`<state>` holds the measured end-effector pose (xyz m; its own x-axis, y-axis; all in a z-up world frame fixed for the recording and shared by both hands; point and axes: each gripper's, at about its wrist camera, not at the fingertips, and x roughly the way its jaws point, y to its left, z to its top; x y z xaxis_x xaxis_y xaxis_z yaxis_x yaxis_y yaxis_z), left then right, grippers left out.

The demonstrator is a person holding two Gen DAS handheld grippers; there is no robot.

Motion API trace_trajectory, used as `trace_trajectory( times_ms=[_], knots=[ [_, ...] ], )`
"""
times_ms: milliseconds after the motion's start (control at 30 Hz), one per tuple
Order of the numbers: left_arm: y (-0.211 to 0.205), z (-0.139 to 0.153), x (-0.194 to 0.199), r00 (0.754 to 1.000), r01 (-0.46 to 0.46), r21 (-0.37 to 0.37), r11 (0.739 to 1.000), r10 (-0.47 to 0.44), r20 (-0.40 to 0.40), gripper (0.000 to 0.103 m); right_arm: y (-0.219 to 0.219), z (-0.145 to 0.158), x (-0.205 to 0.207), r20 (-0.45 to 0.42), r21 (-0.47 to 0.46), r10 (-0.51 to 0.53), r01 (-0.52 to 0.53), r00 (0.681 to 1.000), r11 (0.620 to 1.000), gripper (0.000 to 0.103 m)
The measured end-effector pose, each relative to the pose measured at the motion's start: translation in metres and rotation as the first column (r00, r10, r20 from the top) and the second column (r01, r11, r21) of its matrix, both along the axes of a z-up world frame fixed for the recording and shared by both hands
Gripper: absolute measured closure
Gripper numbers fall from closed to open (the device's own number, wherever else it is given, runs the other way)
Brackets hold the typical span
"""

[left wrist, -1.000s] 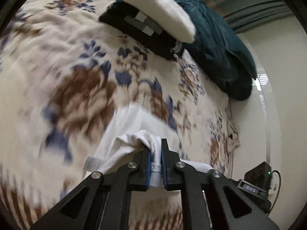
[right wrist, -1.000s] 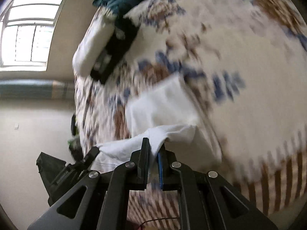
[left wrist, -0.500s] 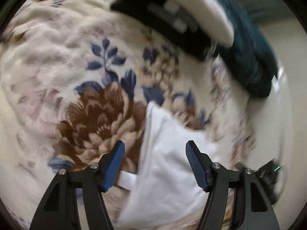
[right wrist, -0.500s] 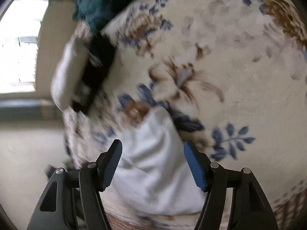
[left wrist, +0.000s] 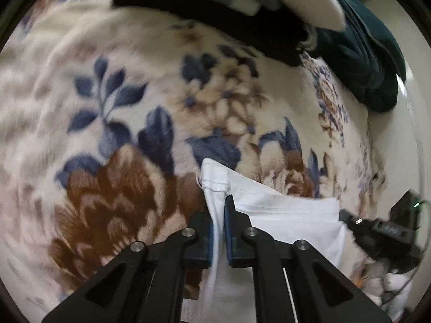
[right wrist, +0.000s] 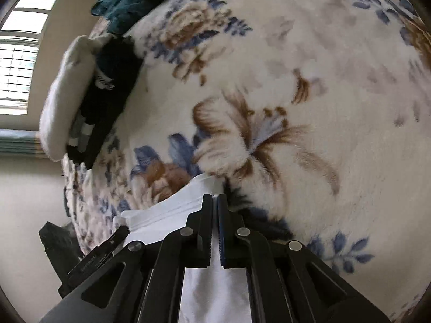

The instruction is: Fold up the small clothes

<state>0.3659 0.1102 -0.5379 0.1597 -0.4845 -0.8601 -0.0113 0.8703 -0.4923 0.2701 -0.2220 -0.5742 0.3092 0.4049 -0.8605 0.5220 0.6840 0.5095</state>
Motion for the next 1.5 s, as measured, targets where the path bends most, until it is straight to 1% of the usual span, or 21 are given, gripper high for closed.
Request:
trace_trajectory(
  times_ms=[67, 100, 200, 233, 300, 333, 367, 400, 467, 533, 567, 667, 700, 833, 867, 900, 1067, 1267, 1333, 1367, 1500],
  knots=[
    [0.007, 0.001, 0.001, 0.999, -0.025, -0.043, 0.999, 0.024, -0.028, 0.089, -0.009, -0.005, -0.003, -0.051, 0.049, -0.022, 0.025, 0.998, 0.998, 0.096],
    [0.01, 0.002, 0.001, 0.999, -0.035, -0.051, 0.998, 0.033, -0.041, 0.081, -0.015, -0.004, -0.009, -0.056, 0.087, -0.045, 0.05, 0.997, 0.995, 0.09],
    [0.013, 0.005, 0.002, 0.999, -0.041, -0.077, 0.996, 0.038, -0.034, 0.08, -0.022, 0.006, -0.031, -0.045, 0.134, -0.056, 0.062, 0.997, 0.989, 0.064],
    [0.012, 0.004, 0.003, 0.999, -0.029, -0.069, 0.997, 0.027, -0.032, 0.081, -0.02, 0.006, -0.037, -0.054, 0.149, -0.043, 0.05, 0.998, 0.988, 0.064],
    [0.009, 0.003, 0.005, 1.0, -0.017, -0.039, 0.999, 0.017, -0.007, 0.083, -0.01, 0.0, -0.048, -0.088, 0.198, 0.02, -0.003, 0.996, 0.98, 0.064],
    [0.008, 0.002, 0.006, 1.0, -0.005, -0.008, 1.0, 0.005, 0.01, 0.091, -0.004, -0.003, -0.051, -0.099, 0.197, 0.048, -0.027, 0.994, 0.98, 0.066],
    [0.008, -0.001, 0.007, 1.0, 0.012, 0.023, 1.0, -0.012, 0.004, 0.093, 0.0, -0.005, -0.057, -0.122, 0.136, 0.069, -0.052, 0.99, 0.989, 0.09],
    [0.007, -0.004, 0.009, 1.0, 0.01, 0.022, 1.0, -0.009, -0.006, 0.093, 0.003, -0.009, -0.062, -0.164, 0.082, 0.085, -0.072, 0.983, 0.994, 0.099],
    [0.008, -0.004, 0.01, 1.0, 0.009, -0.009, 1.0, -0.009, -0.015, 0.092, -0.004, -0.018, -0.073, -0.229, 0.041, 0.043, -0.035, 0.972, 0.999, 0.099],
    [0.01, 0.001, 0.012, 1.0, 0.016, -0.024, 1.0, -0.017, -0.025, 0.088, -0.02, -0.012, -0.077, -0.185, 0.057, -0.031, 0.042, 0.982, 0.997, 0.099],
    [0.011, 0.003, 0.013, 0.999, 0.018, -0.037, 0.999, -0.019, -0.027, 0.085, -0.027, -0.008, -0.075, -0.157, 0.093, -0.063, 0.079, 0.986, 0.993, 0.096],
    [0.01, 0.01, 0.015, 1.0, 0.029, -0.052, 0.998, -0.029, -0.006, 0.074, -0.038, 0.004, -0.053, -0.085, 0.149, -0.092, 0.104, 0.992, 0.983, 0.05],
    [0.009, 0.011, 0.016, 0.999, 0.038, -0.049, 0.998, -0.039, -0.001, 0.074, -0.036, 0.008, -0.036, -0.057, 0.123, -0.061, 0.068, 0.996, 0.99, 0.047],
    [-0.001, 0.006, 0.019, 0.999, 0.053, -0.033, 0.998, -0.054, -0.008, 0.074, -0.012, -0.003, 0.023, -0.044, 0.117, 0.126, -0.12, 0.991, 0.986, 0.047],
    [-0.004, 0.005, 0.019, 0.998, 0.058, -0.026, 0.998, -0.059, -0.009, 0.074, 0.003, -0.008, 0.039, -0.067, 0.079, 0.212, -0.207, 0.975, 0.975, 0.055],
    [-0.006, 0.004, 0.02, 0.998, 0.061, -0.017, 0.998, -0.061, -0.009, 0.074, 0.01, -0.01, 0.047, -0.081, 0.053, 0.254, -0.25, 0.964, 0.967, 0.098],
    [-0.006, 0.003, 0.022, 0.999, 0.044, -0.014, 0.999, -0.045, -0.016, 0.075, 0.028, -0.005, 0.071, -0.057, -0.071, 0.311, -0.314, 0.949, 0.947, 0.099],
    [-0.002, 0.001, 0.026, 1.0, 0.019, 0.003, 1.0, -0.019, 0.002, 0.077, 0.027, -0.004, 0.086, -0.061, -0.072, 0.293, -0.297, 0.954, 0.952, 0.099],
    [0.0, 0.001, 0.027, 1.0, 0.015, 0.03, 0.999, -0.016, 0.018, 0.095, 0.023, -0.012, 0.084, -0.111, -0.045, 0.299, -0.306, 0.948, 0.951, 0.097],
    [0.002, 0.0, 0.028, 1.0, 0.015, 0.039, 0.999, -0.016, 0.018, 0.096, 0.017, -0.014, 0.08, -0.118, -0.019, 0.284, -0.288, 0.952, 0.957, 0.092],
    [0.014, 0.0, 0.032, 1.0, -0.01, 0.04, 0.999, 0.009, 0.018, 0.095, -0.009, -0.007, 0.041, -0.088, 0.101, 0.197, -0.188, 0.976, 0.977, 0.044]
  ],
)
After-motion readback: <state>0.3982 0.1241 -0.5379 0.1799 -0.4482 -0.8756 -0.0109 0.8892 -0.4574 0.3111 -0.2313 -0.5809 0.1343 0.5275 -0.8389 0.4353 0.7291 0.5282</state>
